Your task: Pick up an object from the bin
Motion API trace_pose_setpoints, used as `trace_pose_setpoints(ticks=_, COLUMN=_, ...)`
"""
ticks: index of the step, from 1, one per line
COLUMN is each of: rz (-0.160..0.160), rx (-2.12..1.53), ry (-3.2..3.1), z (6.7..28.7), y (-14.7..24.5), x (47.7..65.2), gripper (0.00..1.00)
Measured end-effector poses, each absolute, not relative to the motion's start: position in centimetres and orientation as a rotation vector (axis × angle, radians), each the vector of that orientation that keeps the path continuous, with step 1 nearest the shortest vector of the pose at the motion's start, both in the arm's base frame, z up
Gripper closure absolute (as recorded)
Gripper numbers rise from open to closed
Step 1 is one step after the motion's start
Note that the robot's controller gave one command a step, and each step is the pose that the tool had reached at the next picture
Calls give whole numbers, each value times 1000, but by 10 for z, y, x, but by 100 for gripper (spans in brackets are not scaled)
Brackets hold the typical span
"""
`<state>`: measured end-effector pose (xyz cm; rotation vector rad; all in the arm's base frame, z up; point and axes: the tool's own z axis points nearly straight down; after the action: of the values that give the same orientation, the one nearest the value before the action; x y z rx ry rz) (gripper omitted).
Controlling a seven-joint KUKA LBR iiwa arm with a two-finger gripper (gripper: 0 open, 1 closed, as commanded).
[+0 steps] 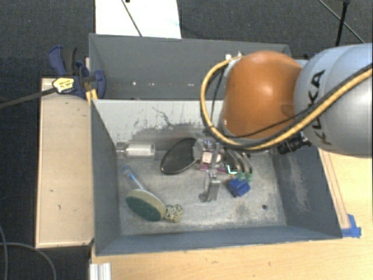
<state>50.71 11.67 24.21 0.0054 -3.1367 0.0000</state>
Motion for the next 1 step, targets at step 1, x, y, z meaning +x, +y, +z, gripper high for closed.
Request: trace_pose_setpoints(ticks=1, rz=-3, rx=606, ry=-3084, z=92, y=131, x=567, gripper=0)
